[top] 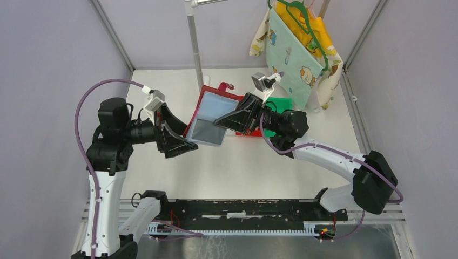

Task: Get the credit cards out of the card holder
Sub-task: Remove the credit card from the card holder.

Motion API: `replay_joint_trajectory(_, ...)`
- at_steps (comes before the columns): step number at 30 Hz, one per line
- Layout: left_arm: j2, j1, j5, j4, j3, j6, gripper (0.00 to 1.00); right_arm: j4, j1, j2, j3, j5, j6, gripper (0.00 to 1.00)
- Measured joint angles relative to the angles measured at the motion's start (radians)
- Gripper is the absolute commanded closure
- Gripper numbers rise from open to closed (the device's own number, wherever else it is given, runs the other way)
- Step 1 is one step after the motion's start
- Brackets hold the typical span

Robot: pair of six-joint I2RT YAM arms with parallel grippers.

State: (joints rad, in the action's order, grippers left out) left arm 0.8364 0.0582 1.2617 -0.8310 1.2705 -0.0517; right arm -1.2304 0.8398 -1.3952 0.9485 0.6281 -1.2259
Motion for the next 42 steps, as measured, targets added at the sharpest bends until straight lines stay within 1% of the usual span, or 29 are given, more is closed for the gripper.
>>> replay_joint_trajectory(1, -0.002, 0.000, 0.002, -0.006, 0.000, 0.008, 0.13, 0.009, 0.001, 0.003, 0.000, 0.000, 0.008, 1.00)
replay_joint_trajectory(3, -0.010, 0.000, 0.007, -0.020, 0.000, 0.033, 0.11, 0.045, 0.003, 0.011, 0.000, 0.000, 0.030, 1.00)
replay_joint_trajectory(7, -0.042, 0.000, 0.040, -0.051, 0.000, 0.076, 0.12, 0.106, 0.003, 0.020, 0.000, 0.004, 0.071, 1.00)
replay_joint_trajectory(10, -0.064, 0.000, 0.079, -0.059, 0.001, 0.089, 0.14, 0.132, 0.003, 0.020, 0.000, 0.004, 0.083, 1.00)
replay_joint_trajectory(13, -0.068, 0.000, 0.098, -0.060, 0.010, 0.105, 0.21, 0.143, 0.005, 0.020, 0.000, 0.005, 0.089, 1.00)
replay_joint_trajectory(20, -0.016, 0.000, 0.085, -0.062, 0.018, 0.113, 0.45, 0.148, 0.021, 0.020, 0.000, 0.008, 0.092, 1.00)
replay_joint_trajectory(26, 0.006, 0.000, 0.077, -0.066, 0.019, 0.113, 0.60, 0.148, 0.021, 0.020, 0.000, 0.007, 0.098, 1.00)
replay_joint_trajectory(32, -0.005, 0.000, 0.077, -0.064, 0.019, 0.112, 0.70, 0.143, 0.022, 0.020, 0.000, 0.006, 0.095, 1.00)
replay_joint_trajectory(39, -0.006, 0.000, 0.079, -0.038, 0.021, 0.102, 0.74, 0.101, 0.023, 0.016, 0.000, 0.003, 0.050, 1.00)
replay_joint_trajectory(42, -0.010, 0.000, 0.078, -0.011, 0.022, 0.067, 0.75, 0.069, 0.023, 0.003, 0.000, 0.001, 0.027, 1.00)
